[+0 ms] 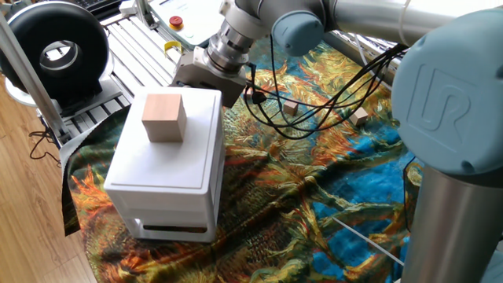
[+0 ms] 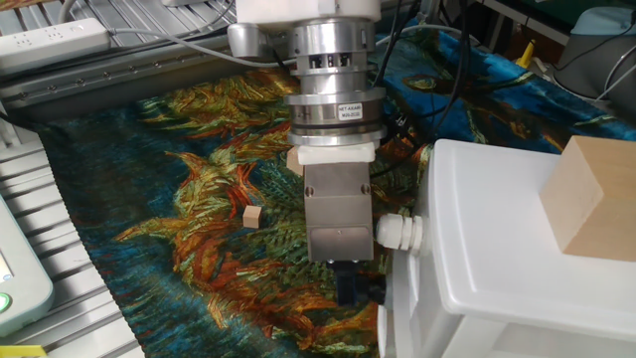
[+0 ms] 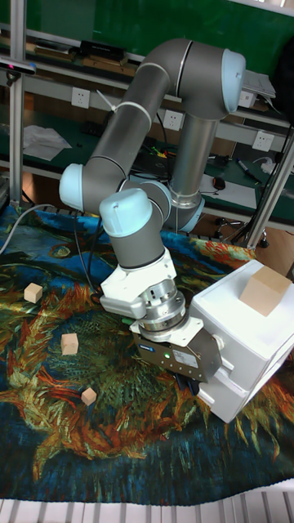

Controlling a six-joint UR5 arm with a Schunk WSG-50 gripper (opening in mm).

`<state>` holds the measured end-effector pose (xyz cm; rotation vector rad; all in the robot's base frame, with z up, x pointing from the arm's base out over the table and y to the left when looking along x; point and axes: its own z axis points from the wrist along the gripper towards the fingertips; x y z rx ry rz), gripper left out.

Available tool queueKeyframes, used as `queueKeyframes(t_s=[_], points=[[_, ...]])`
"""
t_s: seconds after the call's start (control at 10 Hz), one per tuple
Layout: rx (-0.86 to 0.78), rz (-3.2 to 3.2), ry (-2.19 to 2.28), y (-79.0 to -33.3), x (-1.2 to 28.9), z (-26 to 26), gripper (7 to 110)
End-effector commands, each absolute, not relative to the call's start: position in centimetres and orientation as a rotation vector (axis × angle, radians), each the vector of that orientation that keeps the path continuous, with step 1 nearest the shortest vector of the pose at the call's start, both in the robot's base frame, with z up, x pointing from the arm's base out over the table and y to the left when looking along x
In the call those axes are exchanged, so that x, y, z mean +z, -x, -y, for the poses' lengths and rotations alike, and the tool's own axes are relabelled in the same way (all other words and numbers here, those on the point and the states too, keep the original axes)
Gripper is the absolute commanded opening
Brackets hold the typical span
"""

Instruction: Grasp the handle and close the drawer

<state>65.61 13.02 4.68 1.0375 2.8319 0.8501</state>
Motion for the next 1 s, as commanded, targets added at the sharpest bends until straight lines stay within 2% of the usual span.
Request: queueKeyframes(t_s=[0.0, 0.9], points=[[0.876, -2.844, -1.066, -65.2, 5.0, -13.3, 7], [0.898, -2.904, -1.086, -63.9, 4.9, -13.8, 7]])
